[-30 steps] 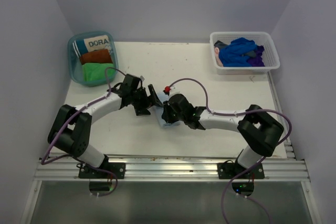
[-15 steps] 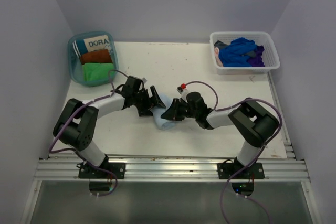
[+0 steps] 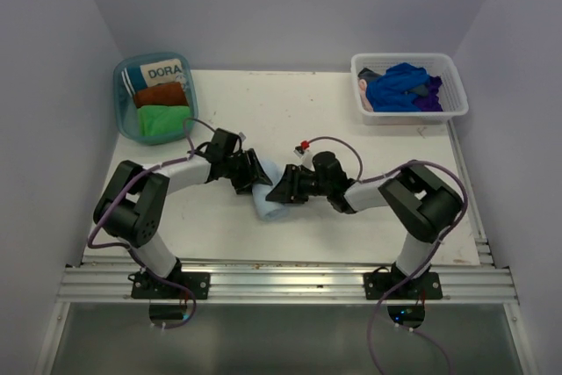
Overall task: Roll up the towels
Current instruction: Roll the towel
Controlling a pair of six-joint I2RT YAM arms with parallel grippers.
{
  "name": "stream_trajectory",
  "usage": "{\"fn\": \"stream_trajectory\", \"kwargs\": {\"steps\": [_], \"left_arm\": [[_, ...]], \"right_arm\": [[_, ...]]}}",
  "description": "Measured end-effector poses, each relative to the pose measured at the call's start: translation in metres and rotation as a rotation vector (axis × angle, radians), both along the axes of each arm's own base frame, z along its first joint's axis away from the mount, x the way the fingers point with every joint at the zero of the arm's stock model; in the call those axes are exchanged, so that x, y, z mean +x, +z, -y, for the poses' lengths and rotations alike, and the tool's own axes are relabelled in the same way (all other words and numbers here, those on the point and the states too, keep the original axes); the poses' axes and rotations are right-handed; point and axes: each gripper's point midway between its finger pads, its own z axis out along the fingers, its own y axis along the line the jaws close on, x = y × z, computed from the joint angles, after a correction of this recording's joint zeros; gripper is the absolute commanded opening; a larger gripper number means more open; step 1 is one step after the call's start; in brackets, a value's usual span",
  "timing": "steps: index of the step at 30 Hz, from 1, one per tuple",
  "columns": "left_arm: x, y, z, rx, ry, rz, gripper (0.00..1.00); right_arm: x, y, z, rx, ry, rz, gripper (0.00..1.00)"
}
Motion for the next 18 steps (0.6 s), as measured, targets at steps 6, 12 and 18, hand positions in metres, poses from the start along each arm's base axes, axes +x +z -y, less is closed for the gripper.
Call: {"fn": "stream_trajectory", "kwargs": {"steps": [6,12,18], "left_arm": [[-0.002,0.0,-0.004,0.021,0.012,-0.008,0.54],[-0.004,0.006,-0.01,0.045,0.049,-0.021,0.53],[-0.005,0.009,-0.014,0.06,0.082,-0.03,0.53]], "right_arm": [[0.011,0.028,0.024,-0.254,-0.085,0.166,0.68],[0.005,0.08,0.0,-0.497,-0.083,0.47,0.7],[-0.021,0.074,-0.026,-0.728,-0.005,0.657,0.73]]}}
